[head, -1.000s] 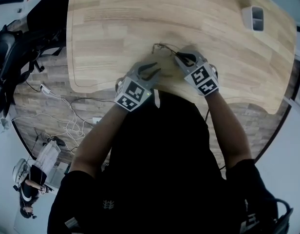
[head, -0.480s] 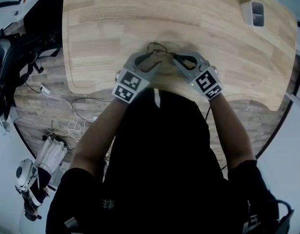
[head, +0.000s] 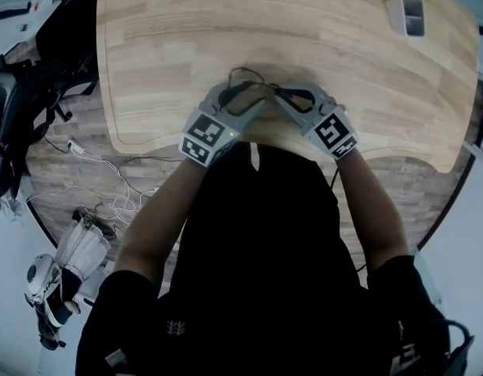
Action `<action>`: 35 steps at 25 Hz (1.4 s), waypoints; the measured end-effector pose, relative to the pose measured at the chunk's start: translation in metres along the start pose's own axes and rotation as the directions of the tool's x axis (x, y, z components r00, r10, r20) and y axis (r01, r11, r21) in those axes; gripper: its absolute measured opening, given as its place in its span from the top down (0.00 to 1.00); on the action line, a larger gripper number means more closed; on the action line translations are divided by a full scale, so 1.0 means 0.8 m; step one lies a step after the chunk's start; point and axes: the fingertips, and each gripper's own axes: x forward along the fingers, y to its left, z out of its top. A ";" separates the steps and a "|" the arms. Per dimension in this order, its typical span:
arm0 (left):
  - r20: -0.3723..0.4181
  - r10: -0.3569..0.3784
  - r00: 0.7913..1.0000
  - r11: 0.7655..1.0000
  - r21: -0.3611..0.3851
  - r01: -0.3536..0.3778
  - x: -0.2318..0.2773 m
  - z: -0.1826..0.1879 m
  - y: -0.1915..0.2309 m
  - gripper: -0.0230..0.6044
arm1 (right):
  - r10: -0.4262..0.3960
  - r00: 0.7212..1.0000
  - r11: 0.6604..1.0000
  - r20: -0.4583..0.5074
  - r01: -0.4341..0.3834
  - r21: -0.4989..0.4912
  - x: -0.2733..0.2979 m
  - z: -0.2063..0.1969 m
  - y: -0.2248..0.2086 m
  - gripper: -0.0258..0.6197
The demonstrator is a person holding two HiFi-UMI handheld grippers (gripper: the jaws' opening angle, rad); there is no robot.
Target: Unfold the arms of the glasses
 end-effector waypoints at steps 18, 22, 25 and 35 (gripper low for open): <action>0.045 -0.057 0.997 0.989 0.140 0.050 -0.011 0.038 -0.058 0.67 | -0.055 0.996 0.998 0.070 0.053 0.027 -0.045 0.007 0.015 0.85; 0.033 -0.107 0.994 0.980 0.172 0.100 -0.011 0.045 -0.086 0.67 | -0.076 0.995 0.996 0.067 0.073 0.047 -0.053 -0.003 0.022 0.81; 0.015 -0.146 0.989 0.966 0.218 0.140 -0.007 0.049 -0.110 0.67 | -0.085 0.994 0.995 0.065 0.081 0.066 -0.057 -0.009 0.027 0.79; -0.057 -0.254 0.965 0.914 0.312 0.259 0.006 0.043 -0.167 0.67 | -0.137 0.989 0.984 0.050 0.130 0.123 -0.074 -0.034 0.036 0.78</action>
